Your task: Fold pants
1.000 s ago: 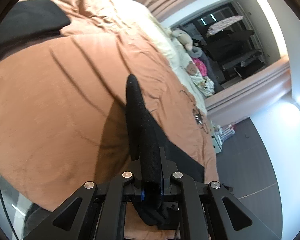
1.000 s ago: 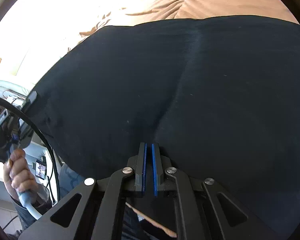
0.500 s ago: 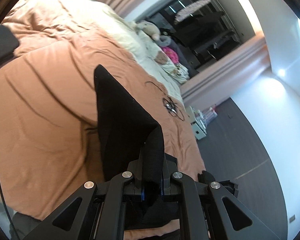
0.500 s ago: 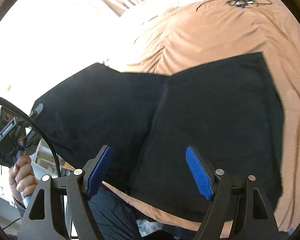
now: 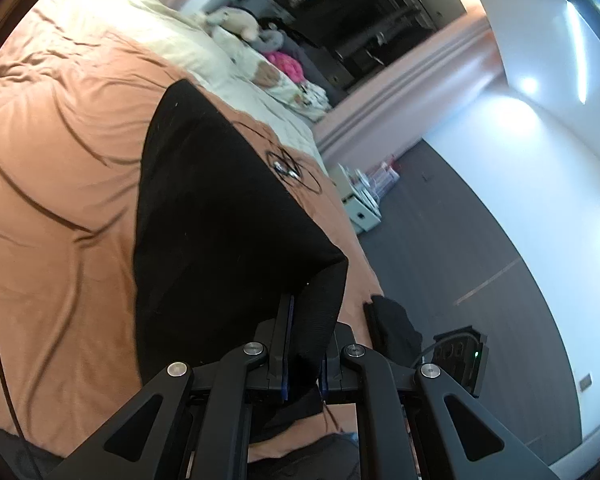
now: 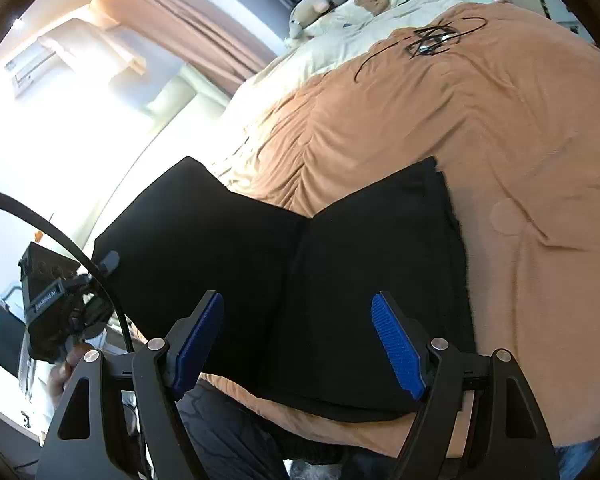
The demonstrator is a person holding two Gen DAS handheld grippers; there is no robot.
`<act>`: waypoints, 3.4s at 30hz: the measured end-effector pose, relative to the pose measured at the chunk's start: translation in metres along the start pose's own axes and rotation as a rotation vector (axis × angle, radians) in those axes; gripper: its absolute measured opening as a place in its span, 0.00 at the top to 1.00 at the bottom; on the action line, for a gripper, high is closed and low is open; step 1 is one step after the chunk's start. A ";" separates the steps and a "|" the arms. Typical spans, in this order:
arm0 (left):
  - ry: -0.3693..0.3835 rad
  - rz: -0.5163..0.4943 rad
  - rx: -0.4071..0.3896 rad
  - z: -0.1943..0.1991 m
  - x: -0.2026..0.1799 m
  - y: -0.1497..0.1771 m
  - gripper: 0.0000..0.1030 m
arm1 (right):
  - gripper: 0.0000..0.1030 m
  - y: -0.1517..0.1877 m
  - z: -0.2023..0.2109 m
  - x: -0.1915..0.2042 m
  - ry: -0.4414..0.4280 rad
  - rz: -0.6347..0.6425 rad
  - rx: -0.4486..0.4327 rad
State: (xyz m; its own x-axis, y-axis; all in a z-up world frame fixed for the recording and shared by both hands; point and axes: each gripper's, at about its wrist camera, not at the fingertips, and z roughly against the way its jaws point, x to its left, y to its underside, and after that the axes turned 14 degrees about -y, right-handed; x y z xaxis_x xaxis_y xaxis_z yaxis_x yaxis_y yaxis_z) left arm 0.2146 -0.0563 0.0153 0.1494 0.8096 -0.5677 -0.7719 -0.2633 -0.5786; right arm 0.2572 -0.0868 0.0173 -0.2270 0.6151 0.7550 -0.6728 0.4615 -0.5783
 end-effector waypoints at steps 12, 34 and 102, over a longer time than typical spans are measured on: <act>0.041 -0.104 0.127 -0.061 -0.053 0.029 0.91 | 0.27 0.016 0.060 -0.006 0.035 -0.056 -0.082; -0.094 -0.069 0.297 -0.125 -0.004 0.039 0.53 | 0.27 0.025 0.036 -0.042 0.081 -0.187 0.027; -0.177 0.073 0.418 -0.213 0.110 -0.004 0.56 | 0.47 -0.062 -0.031 -0.142 -0.048 -0.201 0.297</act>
State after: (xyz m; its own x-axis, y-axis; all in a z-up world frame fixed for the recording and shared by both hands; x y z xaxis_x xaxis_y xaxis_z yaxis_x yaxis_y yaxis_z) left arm 0.3659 -0.0783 -0.1696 0.0055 0.8833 -0.4688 -0.9651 -0.1181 -0.2338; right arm 0.3535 -0.1831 -0.0636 -0.0974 0.4969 0.8623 -0.8808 0.3604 -0.3072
